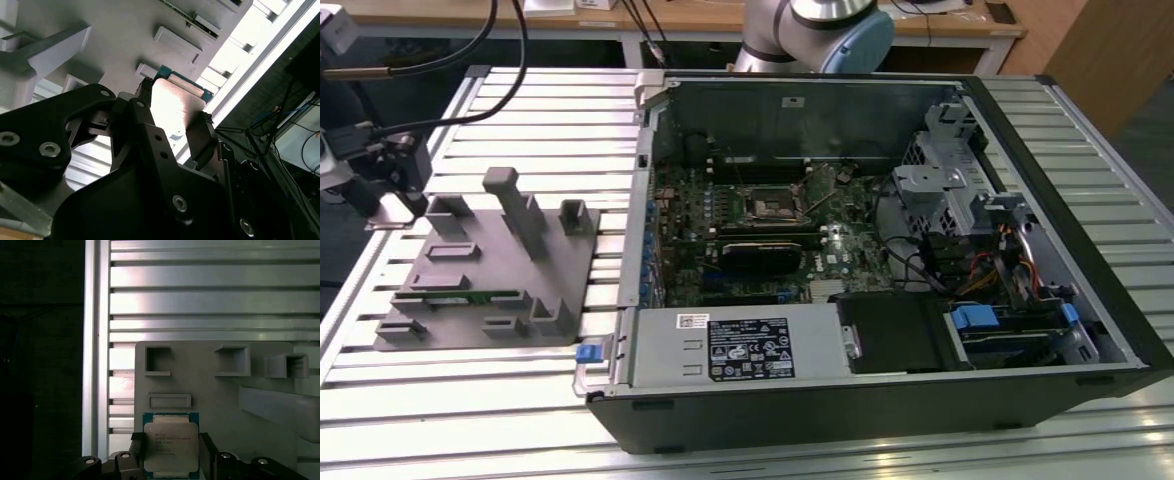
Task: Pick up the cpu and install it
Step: 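Pick up the cpu and move it towards the insertion slot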
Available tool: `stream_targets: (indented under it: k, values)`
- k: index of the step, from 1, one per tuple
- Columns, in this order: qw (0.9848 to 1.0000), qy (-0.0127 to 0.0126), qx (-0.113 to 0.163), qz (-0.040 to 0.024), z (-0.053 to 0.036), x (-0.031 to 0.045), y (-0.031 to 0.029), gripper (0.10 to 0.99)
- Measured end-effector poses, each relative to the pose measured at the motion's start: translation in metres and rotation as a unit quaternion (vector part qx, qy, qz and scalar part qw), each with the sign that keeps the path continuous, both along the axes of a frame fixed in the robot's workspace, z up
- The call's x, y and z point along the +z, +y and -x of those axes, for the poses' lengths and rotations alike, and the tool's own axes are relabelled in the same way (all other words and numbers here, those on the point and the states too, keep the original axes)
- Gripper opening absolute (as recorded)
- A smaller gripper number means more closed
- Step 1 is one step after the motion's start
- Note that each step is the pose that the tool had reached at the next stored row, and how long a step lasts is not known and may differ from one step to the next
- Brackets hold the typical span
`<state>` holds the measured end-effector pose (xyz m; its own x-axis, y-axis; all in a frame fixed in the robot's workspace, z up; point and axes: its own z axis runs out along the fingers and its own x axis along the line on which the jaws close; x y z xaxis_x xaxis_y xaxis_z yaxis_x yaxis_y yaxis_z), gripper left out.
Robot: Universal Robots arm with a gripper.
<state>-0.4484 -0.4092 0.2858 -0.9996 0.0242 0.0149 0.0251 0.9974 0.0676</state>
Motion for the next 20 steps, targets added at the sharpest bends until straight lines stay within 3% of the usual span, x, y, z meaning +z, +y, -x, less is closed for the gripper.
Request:
stream_targets:
  k: [20]
  values:
    - [1.0, -0.0001, -0.001, 0.0, 0.0, 0.007, 0.0001, 0.525]
